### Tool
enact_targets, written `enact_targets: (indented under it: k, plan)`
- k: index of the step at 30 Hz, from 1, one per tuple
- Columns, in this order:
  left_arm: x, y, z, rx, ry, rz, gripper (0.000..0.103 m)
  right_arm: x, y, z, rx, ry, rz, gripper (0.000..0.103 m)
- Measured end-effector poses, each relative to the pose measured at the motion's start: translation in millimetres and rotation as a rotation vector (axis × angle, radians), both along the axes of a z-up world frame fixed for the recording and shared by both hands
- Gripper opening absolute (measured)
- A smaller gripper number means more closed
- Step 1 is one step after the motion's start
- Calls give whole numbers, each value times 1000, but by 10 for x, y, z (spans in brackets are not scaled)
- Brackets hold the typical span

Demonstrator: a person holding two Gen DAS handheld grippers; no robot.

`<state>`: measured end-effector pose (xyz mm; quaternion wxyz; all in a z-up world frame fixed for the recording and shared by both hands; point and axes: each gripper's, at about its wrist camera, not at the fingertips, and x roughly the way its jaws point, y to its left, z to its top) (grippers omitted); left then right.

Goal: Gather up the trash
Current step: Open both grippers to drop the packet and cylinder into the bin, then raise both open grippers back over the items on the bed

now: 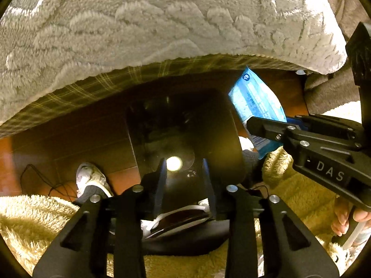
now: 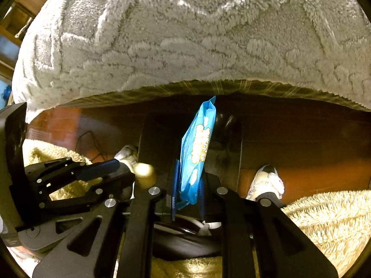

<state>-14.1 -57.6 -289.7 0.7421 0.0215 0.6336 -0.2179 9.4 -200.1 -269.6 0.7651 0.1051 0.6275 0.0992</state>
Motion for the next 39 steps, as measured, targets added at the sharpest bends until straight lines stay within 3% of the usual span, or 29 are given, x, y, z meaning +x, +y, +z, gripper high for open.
enact_targets:
  k: [3,6,10,12,14,17,23,30,34,39]
  plan:
    - [-22,75,59,9,-16,2,35,-10,-23,15,-3,-3,-7,18]
    - [-20,60,123,21,-38,2,38,-2,-66,75,0,-16,-10,33]
    - [-35,48,230,36,-72,4,42,1,-131,210,-5,-51,-27,37]
    - [-31,72,311,39,-95,13,48,-8,-188,324,-10,-88,-39,45]
    - [-18,105,415,37,-126,26,54,-22,-264,510,-10,-149,-58,61]
    - [6,144,683,27,-206,47,64,-17,-390,829,-34,-252,-93,78]
    - [95,250,1224,6,-353,70,86,139,-646,1367,-98,-399,-156,94]
    - [524,310,1725,63,-497,77,90,613,-835,1862,-119,-484,-204,94]
    - [844,377,1957,54,-534,119,90,930,-774,1966,-104,-509,-229,94]
    - [1275,297,2044,69,-575,149,90,1461,-670,1996,-78,-510,-233,94]
